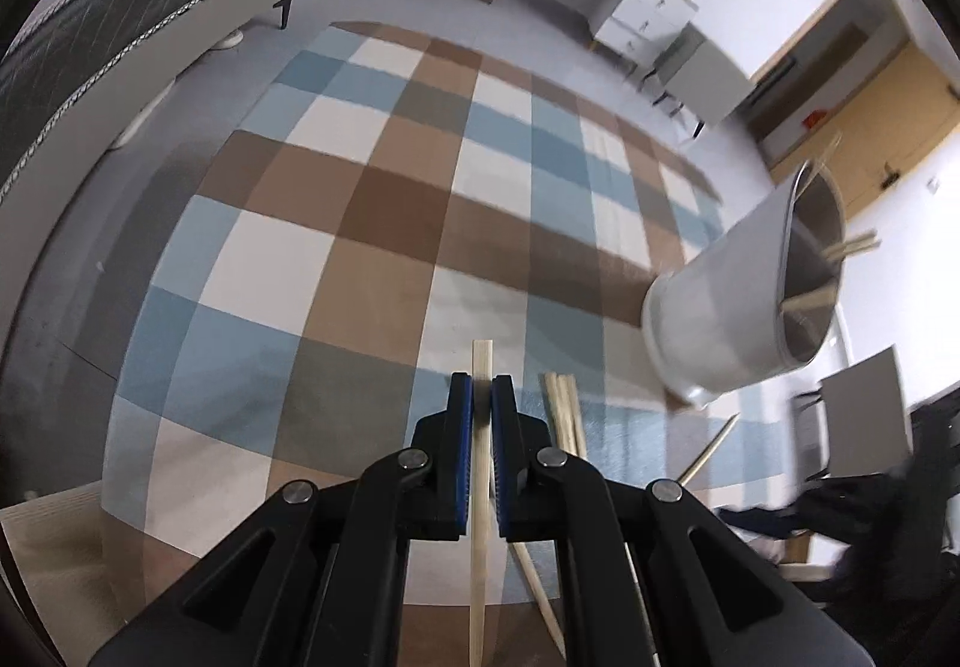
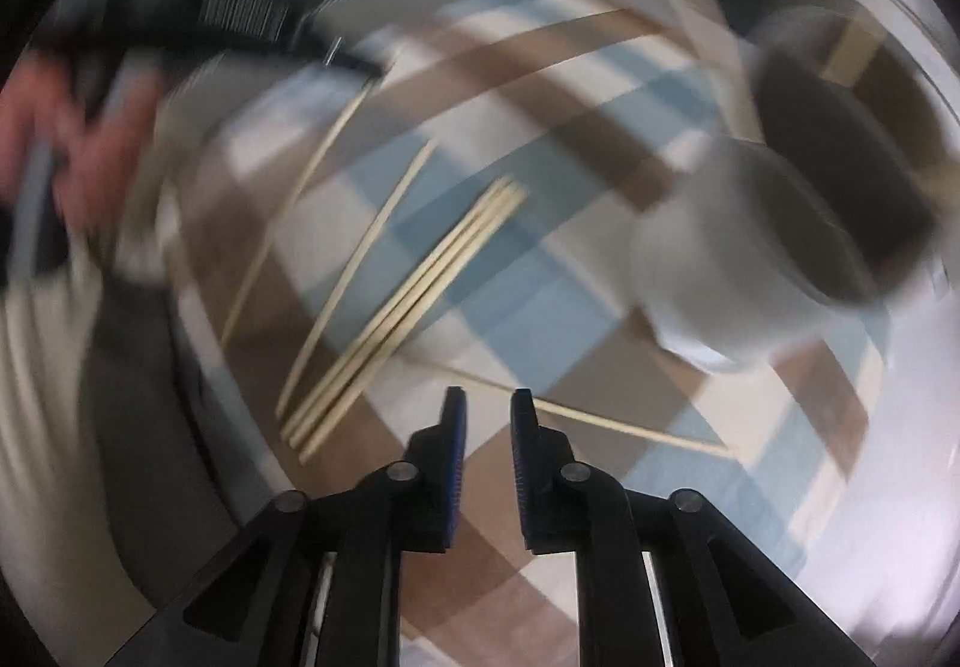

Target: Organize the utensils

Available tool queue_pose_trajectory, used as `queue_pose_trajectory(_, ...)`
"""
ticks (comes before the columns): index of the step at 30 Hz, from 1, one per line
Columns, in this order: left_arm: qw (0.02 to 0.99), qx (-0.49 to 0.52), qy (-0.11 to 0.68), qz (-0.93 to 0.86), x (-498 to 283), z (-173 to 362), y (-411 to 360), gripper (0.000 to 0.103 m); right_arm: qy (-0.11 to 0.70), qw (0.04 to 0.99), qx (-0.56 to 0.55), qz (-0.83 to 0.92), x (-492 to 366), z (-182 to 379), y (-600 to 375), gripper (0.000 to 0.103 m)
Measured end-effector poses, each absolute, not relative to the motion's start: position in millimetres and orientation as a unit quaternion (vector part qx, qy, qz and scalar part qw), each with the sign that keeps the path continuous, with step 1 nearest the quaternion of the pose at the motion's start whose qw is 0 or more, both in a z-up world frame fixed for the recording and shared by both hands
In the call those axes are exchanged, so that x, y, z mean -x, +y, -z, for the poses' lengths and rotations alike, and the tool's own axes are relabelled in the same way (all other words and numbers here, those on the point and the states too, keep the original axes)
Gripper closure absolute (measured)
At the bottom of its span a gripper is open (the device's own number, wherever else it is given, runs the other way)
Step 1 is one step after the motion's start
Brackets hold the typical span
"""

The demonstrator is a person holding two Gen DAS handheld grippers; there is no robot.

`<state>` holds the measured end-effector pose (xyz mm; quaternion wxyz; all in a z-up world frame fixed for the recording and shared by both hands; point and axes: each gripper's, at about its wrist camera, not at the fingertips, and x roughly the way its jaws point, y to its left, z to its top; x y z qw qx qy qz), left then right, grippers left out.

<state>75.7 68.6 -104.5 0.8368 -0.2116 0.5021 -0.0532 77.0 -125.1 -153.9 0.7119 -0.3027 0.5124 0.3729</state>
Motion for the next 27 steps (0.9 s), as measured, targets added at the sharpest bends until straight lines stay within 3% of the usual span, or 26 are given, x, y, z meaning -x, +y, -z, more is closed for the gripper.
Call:
queue_pose_trajectory(9, 0.85, 0.222, 0.472, 0.074, -76, 86, 83, 0.102, 0.49, 0.577, 0.477, -0.446, -67, 205, -77, 0.082)
queue_pose_trajectory(16, 0.85, 0.233, 0.466, 0.083, -78, 82, 91, 0.102, 0.517, 0.549, 0.458, -0.471, -81, 210, -64, 0.087)
queue_pose_trajectory(19, 0.85, 0.232, 0.467, 0.081, -78, 82, 91, 0.102, 0.525, 0.57, 0.429, -0.465, -88, 209, -65, 0.103)
queue_pose_trajectory(27, 0.855, 0.215, 0.463, 0.087, -74, 75, 82, 0.102, 0.523, 0.68, 0.302, -0.415, -94, 196, -95, 0.103)
